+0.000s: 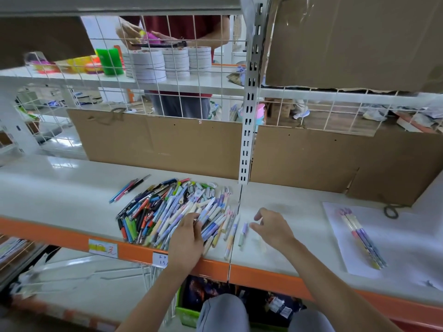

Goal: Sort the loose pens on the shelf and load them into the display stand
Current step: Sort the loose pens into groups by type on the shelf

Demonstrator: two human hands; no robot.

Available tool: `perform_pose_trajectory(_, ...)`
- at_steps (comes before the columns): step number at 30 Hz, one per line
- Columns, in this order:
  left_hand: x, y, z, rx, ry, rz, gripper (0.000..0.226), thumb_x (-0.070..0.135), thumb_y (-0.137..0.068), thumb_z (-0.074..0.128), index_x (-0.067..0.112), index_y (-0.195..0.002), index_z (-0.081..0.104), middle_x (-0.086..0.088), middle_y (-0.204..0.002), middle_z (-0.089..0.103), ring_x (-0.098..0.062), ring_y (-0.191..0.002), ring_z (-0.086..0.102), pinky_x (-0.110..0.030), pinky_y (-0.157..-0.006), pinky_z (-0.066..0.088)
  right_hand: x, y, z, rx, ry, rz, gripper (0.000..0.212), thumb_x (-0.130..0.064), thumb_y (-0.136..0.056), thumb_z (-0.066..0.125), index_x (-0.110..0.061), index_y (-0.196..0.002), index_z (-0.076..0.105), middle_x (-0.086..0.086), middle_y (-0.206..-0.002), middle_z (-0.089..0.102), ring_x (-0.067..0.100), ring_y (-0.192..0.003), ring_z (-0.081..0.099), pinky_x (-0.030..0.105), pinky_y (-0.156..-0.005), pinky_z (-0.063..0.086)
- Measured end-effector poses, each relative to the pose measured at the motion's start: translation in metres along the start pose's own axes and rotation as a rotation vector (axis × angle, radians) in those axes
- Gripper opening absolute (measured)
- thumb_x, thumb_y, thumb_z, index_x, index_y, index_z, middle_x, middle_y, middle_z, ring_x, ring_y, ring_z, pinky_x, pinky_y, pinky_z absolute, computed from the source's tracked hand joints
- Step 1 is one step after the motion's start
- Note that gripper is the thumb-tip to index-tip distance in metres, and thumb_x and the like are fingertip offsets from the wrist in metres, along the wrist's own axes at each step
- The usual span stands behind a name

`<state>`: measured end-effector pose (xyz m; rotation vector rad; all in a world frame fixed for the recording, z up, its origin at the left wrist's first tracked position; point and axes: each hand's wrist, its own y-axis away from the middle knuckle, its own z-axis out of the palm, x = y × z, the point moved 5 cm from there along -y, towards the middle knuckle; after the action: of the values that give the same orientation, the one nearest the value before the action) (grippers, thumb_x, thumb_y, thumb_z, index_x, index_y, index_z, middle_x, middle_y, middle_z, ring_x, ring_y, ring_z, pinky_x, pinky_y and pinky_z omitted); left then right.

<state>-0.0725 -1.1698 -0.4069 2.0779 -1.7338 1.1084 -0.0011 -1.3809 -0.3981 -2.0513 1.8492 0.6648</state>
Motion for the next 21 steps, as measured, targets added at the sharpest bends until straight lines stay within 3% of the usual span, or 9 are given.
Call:
perform_pose_trajectory(5,-0.005,0.002,-0.004,0.02,-0.005,-0.014,0.026,0.019,-0.098,0.043,0.011,-0.121,0.053,-0.005,-0.096,0.065,-0.017,-0.074,0.056,-0.029,-0.062,0.043,-0.011,-0.008,0.006,-0.017,0.063,-0.005,0.019,-0.024,-0.09,0.052,-0.014,-0.105,0.058,0.003,-0.108,0.058,0.019,-0.096,0.054,0.025,-0.07,0.036)
perform_pose_trajectory(9,-0.004,0.002,-0.006,0.017,0.038,-0.019,0.026,0.018,-0.098,0.044,0.01,-0.12,0.054,-0.004,-0.096,0.063,-0.016,-0.078,0.057,-0.03,-0.067,0.046,-0.014,-0.005,0.015,-0.091,0.14,-0.01,0.027,-0.034,-0.09,0.053,-0.013,-0.104,0.06,0.004,-0.104,0.061,0.018,-0.085,0.053,0.025,-0.067,0.038)
perform_pose_trajectory(14,0.006,0.005,0.004,-0.042,-0.056,0.107,0.019,0.018,-0.097,0.046,0.011,-0.107,0.06,-0.004,-0.102,0.055,-0.014,-0.076,0.053,-0.023,-0.066,0.041,-0.014,-0.004,0.016,-0.089,0.143,-0.01,0.022,-0.032,-0.09,0.051,-0.013,-0.098,0.058,0.001,-0.091,0.055,0.019,-0.081,0.052,0.025,-0.06,0.036)
perform_pose_trajectory(18,0.016,0.014,0.022,-0.114,-0.231,0.202,0.02,0.025,-0.094,0.049,0.01,-0.095,0.063,-0.004,-0.094,0.055,-0.022,-0.089,0.054,-0.029,-0.072,0.041,-0.011,-0.004,0.016,-0.079,0.107,-0.004,0.015,-0.031,-0.089,0.052,-0.016,-0.089,0.049,0.0,-0.09,0.053,0.019,-0.081,0.051,0.026,-0.057,0.034)
perform_pose_trajectory(21,0.019,0.016,0.027,-0.157,-0.307,0.215,0.026,0.033,-0.093,0.048,0.013,-0.102,0.062,-0.002,-0.103,0.052,-0.02,-0.099,0.049,-0.028,-0.081,0.038,-0.009,-0.004,0.015,-0.082,0.092,-0.007,0.015,-0.031,-0.089,0.053,-0.017,-0.09,0.049,0.0,-0.09,0.052,0.018,-0.081,0.049,0.023,-0.053,0.031)
